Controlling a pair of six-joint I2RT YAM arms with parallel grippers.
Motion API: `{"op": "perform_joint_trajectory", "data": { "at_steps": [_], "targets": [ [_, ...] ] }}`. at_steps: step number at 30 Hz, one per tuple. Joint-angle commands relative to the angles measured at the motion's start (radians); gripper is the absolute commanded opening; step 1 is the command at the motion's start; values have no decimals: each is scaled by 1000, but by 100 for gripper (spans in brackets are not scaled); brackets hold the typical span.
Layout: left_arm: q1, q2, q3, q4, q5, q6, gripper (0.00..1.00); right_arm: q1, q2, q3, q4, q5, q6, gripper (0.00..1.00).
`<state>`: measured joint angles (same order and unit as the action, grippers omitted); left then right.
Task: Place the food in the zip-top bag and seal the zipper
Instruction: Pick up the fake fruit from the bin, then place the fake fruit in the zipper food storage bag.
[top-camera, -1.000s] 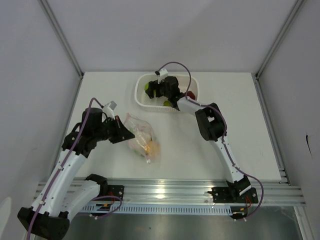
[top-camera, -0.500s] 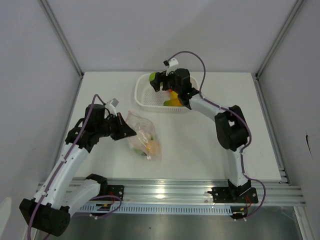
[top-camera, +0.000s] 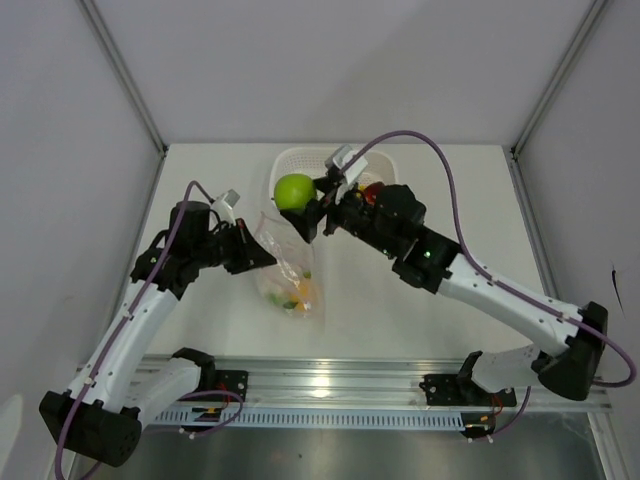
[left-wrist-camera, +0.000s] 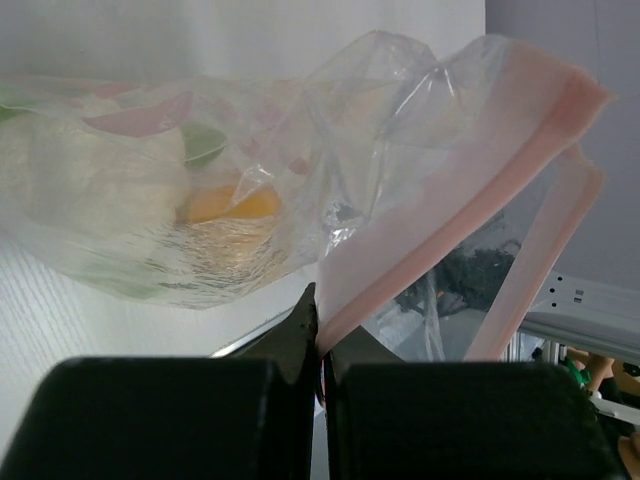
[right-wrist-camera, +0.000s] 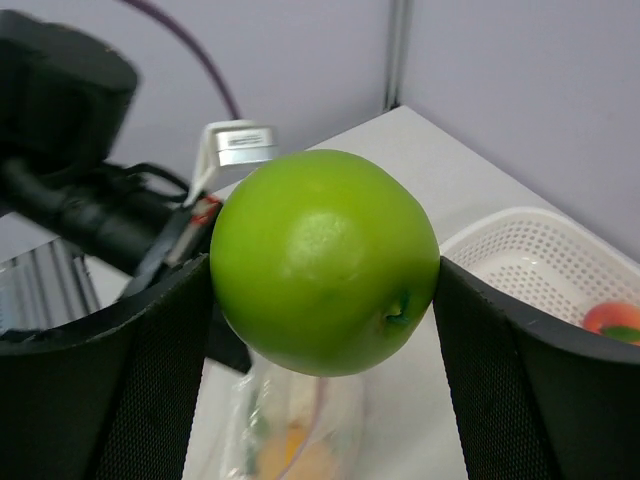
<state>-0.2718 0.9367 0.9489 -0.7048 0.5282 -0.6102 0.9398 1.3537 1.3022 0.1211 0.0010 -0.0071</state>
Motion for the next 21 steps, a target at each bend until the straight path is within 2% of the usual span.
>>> {"op": "perform_joint_trajectory", "data": {
  "at_steps": [1, 7, 11, 21],
  "targets": [
    [0, 8, 42, 56, 53, -3, 1, 83, -109, -24, -180, 97, -47, 0],
    [0, 10, 45, 79, 69, -16, 1, 145, -205, -118, -256, 68, 1, 0],
    [0, 1, 42, 85, 78, -23, 1, 171, -192, -141, -268, 21, 2, 0],
    [0, -39, 50, 53, 75, -20, 1, 202, -116, -141, -229, 13, 32, 0]
  ]
}}
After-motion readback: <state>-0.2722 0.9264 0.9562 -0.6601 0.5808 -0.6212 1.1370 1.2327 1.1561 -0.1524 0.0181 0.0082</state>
